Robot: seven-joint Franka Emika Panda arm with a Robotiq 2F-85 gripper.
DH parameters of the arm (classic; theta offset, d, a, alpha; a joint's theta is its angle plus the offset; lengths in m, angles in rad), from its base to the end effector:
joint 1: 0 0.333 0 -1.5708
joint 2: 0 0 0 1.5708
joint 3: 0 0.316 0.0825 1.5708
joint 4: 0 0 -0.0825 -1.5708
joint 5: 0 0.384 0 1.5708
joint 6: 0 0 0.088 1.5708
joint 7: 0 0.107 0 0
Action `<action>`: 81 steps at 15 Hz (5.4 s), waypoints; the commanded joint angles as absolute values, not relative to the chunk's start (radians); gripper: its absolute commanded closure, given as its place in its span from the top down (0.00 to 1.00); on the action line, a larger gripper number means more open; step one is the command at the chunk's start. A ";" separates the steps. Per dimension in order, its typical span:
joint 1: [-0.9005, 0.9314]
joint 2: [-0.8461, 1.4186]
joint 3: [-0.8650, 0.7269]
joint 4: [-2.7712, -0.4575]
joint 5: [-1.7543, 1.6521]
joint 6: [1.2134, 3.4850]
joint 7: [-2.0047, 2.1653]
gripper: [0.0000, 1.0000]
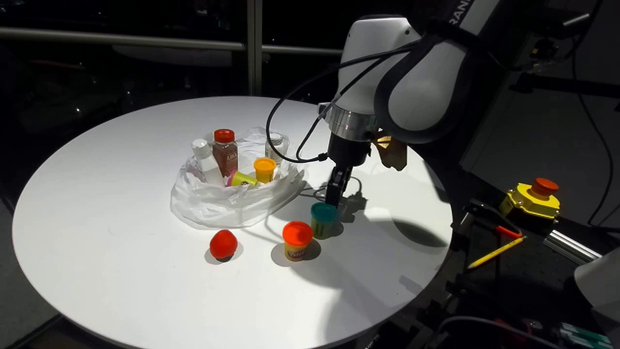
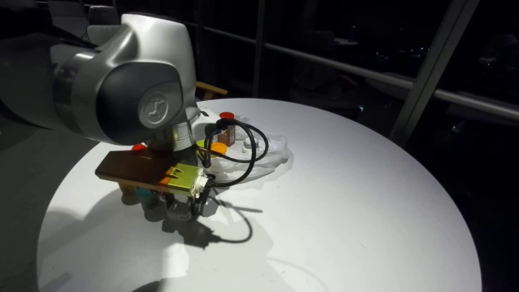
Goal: Pick up the bottles and small containers from the table and put them in the plastic bag.
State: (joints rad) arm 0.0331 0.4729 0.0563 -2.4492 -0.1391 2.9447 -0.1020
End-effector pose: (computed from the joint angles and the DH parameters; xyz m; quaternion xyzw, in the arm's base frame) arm 0.4686 0.0538 0.1154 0.9871 0.1598 0.0124 0.0017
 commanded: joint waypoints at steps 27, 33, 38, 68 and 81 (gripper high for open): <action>0.043 0.596 0.186 -2.048 0.176 3.204 0.141 0.81; -0.020 0.525 0.246 -2.114 0.184 3.246 0.140 1.00; 0.261 0.317 -0.126 -2.275 0.118 3.002 0.363 1.00; 0.141 0.324 0.151 -2.545 0.077 2.766 -0.016 1.00; 0.193 0.411 0.079 -2.572 0.001 3.128 0.031 0.75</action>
